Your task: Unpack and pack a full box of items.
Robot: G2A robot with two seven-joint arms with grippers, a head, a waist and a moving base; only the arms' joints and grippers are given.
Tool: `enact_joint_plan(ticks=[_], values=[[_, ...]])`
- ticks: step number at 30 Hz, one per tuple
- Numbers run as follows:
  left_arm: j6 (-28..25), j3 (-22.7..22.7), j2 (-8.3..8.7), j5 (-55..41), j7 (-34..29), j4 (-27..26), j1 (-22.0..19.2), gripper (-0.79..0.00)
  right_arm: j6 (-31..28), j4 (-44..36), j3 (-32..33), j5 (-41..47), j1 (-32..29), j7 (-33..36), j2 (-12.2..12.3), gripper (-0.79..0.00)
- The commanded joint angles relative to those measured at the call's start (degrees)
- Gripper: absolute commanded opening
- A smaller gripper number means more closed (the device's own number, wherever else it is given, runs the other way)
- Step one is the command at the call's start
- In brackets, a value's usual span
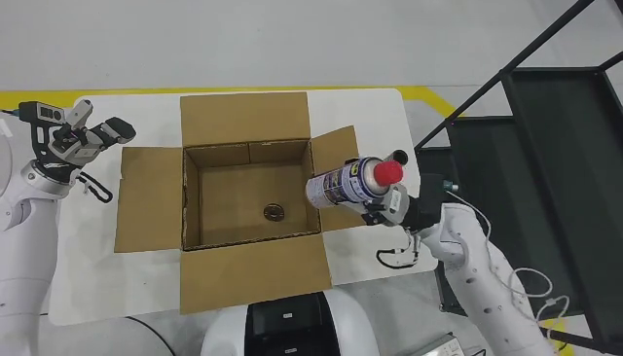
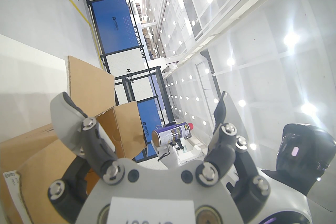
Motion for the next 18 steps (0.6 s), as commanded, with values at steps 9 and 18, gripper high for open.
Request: enact_joint_plan(ticks=[9, 18], values=[[0.0, 0.0, 0.0, 0.0, 0.0, 0.0, 0.0, 0.0, 0.1, 6.2, -6.6, 18.0, 6.4, 18.7, -0.1, -0.785], [0.0, 0.0, 0.0, 0.0, 0.0, 0.0, 0.0, 0.0, 0.1, 6.2, -6.6, 18.0, 6.4, 18.7, -0.1, -0.785]])
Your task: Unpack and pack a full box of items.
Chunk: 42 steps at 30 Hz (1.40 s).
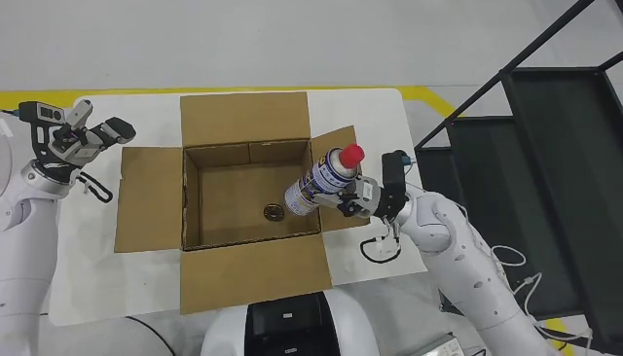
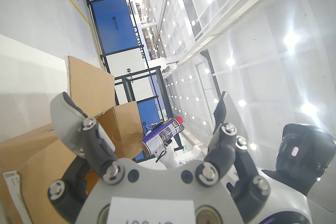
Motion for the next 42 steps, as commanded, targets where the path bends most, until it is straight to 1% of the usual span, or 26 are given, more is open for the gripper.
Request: enact_joint_plan(ticks=[1, 5, 7, 8, 9, 10, 13, 15, 16, 17, 18, 19, 20, 22, 23, 25, 26, 30, 35, 42], values=[[0.0, 0.0, 0.0, 0.0, 0.0, 0.0, 0.0, 0.0, 0.0, 0.0, 0.0, 0.0, 0.0, 0.0, 0.0, -0.785], [0.0, 0.0, 0.0, 0.0, 0.0, 0.0, 0.0, 0.0, 0.0, 0.0, 0.0, 0.0, 0.0, 0.0, 0.0, -0.785], [0.0, 0.0, 0.0, 0.0, 0.0, 0.0, 0.0, 0.0, 0.9, -0.2, -0.1, 0.4, -0.1, 0.2, 0.0, -0.785], [0.0, 0.0, 0.0, 0.0, 0.0, 0.0, 0.0, 0.0, 1.2, -0.6, -0.4, 1.3, 0.0, 1.1, 0.0, -0.785], [0.0, 0.0, 0.0, 0.0, 0.0, 0.0, 0.0, 0.0, 2.9, -1.3, -0.4, 2.3, 0.5, 3.8, 0.1, -0.785], [0.0, 0.0, 0.0, 0.0, 0.0, 0.0, 0.0, 0.0, 3.4, -2.2, -0.6, 3.5, 0.9, 5.1, 0.1, -0.785], [0.0, 0.0, 0.0, 0.0, 0.0, 0.0, 0.0, 0.0, 6.6, -5.3, -1.6, 11.0, 3.1, 13.8, 0.5, -0.785], [0.0, 0.0, 0.0, 0.0, 0.0, 0.0, 0.0, 0.0, 10.9, -7.6, -3.3, 19.2, 6.3, 23.9, 0.7, -0.785], [0.0, 0.0, 0.0, 0.0, 0.0, 0.0, 0.0, 0.0, 12.6, -8.2, -3.7, 21.3, 7.4, 26.8, 0.8, -0.785], [0.0, 0.0, 0.0, 0.0, 0.0, 0.0, 0.0, 0.0, 17.0, -8.8, -4.9, 26.6, 9.4, 33.2, 0.9, -0.785], [0.0, 0.0, 0.0, 0.0, 0.0, 0.0, 0.0, 0.0, 19.5, -8.9, -5.4, 28.7, 10.7, 36.9, 0.9, -0.785], [0.0, 0.0, 0.0, 0.0, 0.0, 0.0, 0.0, 0.0, 23.4, -9.0, -6.0, 31.1, 13.0, 41.8, 1.0, -0.785], [0.0, 0.0, 0.0, 0.0, 0.0, 0.0, 0.0, 0.0, 28.4, -8.1, -7.4, 34.9, 15.8, 47.6, 0.9, -0.785], [0.0, 0.0, 0.0, 0.0, 0.0, 0.0, 0.0, 0.0, 33.5, -6.8, -9.4, 36.5, 19.9, 53.8, 0.7, -0.785], [0.0, 0.0, 0.0, 0.0, 0.0, 0.0, 0.0, 0.0, 37.2, -5.1, -11.5, 37.1, 22.2, 56.2, 0.3, -0.785], [0.0, 0.0, 0.0, 0.0, 0.0, 0.0, 0.0, 0.0, 40.6, -2.9, -14.4, 35.9, 25.5, 58.6, -0.3, -0.785], [0.0, 0.0, 0.0, 0.0, 0.0, 0.0, 0.0, 0.0, 43.1, -0.6, -16.9, 34.7, 27.3, 58.5, -0.9, -0.785], [0.0, 0.0, 0.0, 0.0, 0.0, 0.0, 0.0, 0.0, 47.3, 5.9, -24.4, 34.2, 32.2, 59.4, -2.9, -0.785], [0.0, 0.0, 0.0, 0.0, 0.0, 0.0, 0.0, 0.0, 49.6, 14.3, -32.9, 35.3, 38.2, 57.9, -6.5, -0.785], [0.0, 0.0, 0.0, 0.0, 0.0, 0.0, 0.0, 0.0, 51.7, 24.1, -40.7, 36.4, 43.8, 58.5, -11.0, -0.785]])
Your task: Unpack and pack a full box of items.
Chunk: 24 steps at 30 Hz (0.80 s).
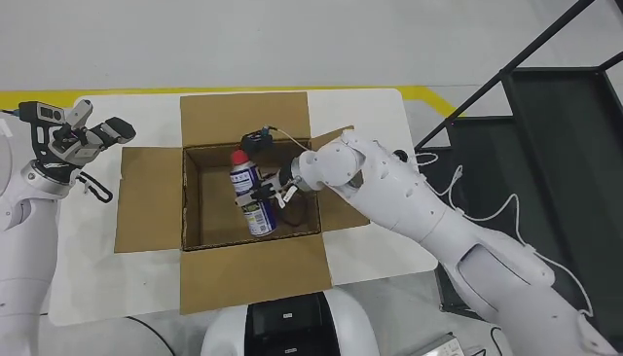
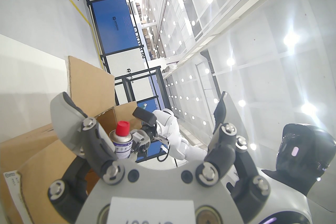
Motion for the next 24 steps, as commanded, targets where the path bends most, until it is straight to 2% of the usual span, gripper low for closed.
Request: enact_joint_plan(ticks=[1, 11, 12, 13, 14, 19, 24], values=[[0.0, 0.0, 0.0, 0.0, 0.0, 0.0, 0.0, 0.0, 0.5, 2.8, -1.7, 0.5, 1.1, 0.3, -1.2, -0.785], [0.0, 0.0, 0.0, 0.0, 0.0, 0.0, 0.0, 0.0, -0.3, 18.2, -7.8, 2.7, 7.5, -0.1, -8.2, -0.785], [0.0, 0.0, 0.0, 0.0, 0.0, 0.0, 0.0, 0.0, -0.2, 19.1, -8.1, 2.8, 7.8, -0.1, -8.6, -0.536], [0.0, 0.0, 0.0, 0.0, 0.0, 0.0, 0.0, 0.0, 0.1, 20.2, -8.5, 2.9, 8.2, 0.1, -9.2, -0.062], [0.0, 0.0, 0.0, 0.0, 0.0, 0.0, 0.0, 0.0, 0.1, 21.2, -8.8, 3.3, 8.5, 0.3, -9.8, 0.0], [0.0, 0.0, 0.0, 0.0, 0.0, 0.0, 0.0, 0.0, -1.3, 25.4, -9.7, 4.7, 9.7, 0.1, -12.4, 0.0], [0.0, 0.0, 0.0, 0.0, 0.0, 0.0, 0.0, 0.0, -6.9, 26.0, -7.5, 7.0, 9.8, -2.4, -12.9, 0.0]])
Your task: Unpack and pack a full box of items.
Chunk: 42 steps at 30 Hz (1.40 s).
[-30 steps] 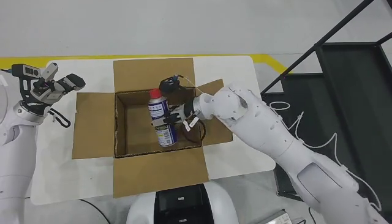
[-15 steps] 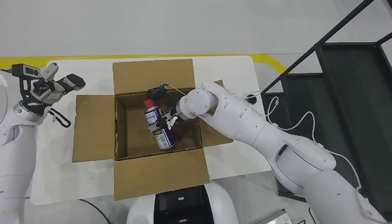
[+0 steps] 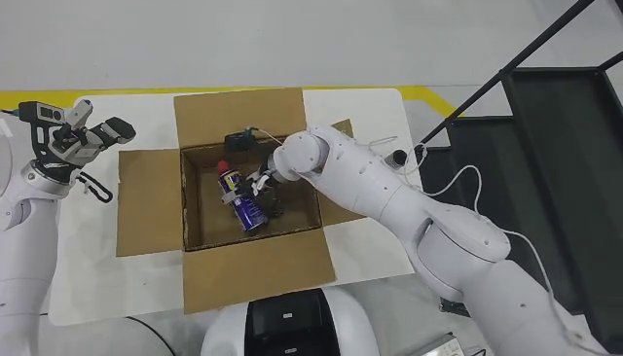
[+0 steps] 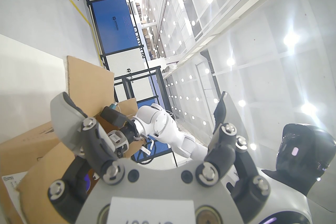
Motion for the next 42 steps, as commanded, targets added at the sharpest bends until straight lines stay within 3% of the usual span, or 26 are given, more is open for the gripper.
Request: enact_joint_plan(ticks=[1, 5, 12, 21, 28, 34, 42], values=[[0.0, 0.0, 0.0, 0.0, 0.0, 0.0, 0.0, 0.0, -2.7, -0.8, 1.3, 0.8, -0.2, -0.6, 0.3, 0.0], [0.0, 0.0, 0.0, 0.0, 0.0, 0.0, 0.0, 0.0, -6.9, -6.2, 4.7, 0.6, -2.0, -2.2, 2.2, 0.0], [0.0, 0.0, 0.0, 0.0, 0.0, 0.0, 0.0, 0.0, -11.0, -24.2, 14.9, -4.5, -11.6, -2.3, 8.8, 0.0], [0.0, 0.0, 0.0, 0.0, 0.0, 0.0, 0.0, 0.0, -18.4, -51.6, 37.9, -12.5, -32.2, -3.5, 17.1, 0.0], [0.0, 0.0, 0.0, 0.0, 0.0, 0.0, 0.0, 0.0, -23.7, -64.3, 57.8, -21.0, -48.5, -13.1, 20.3, 0.0], [0.0, 0.0, 0.0, 0.0, 0.0, 0.0, 0.0, 0.0, -21.0, -65.6, 67.4, -30.3, -57.4, -20.6, 21.2, 0.0], [0.0, 0.0, 0.0, 0.0, 0.0, 0.0, 0.0, 0.0, -9.1, -64.9, 73.1, -38.6, -63.5, -24.4, 21.5, 0.0]])
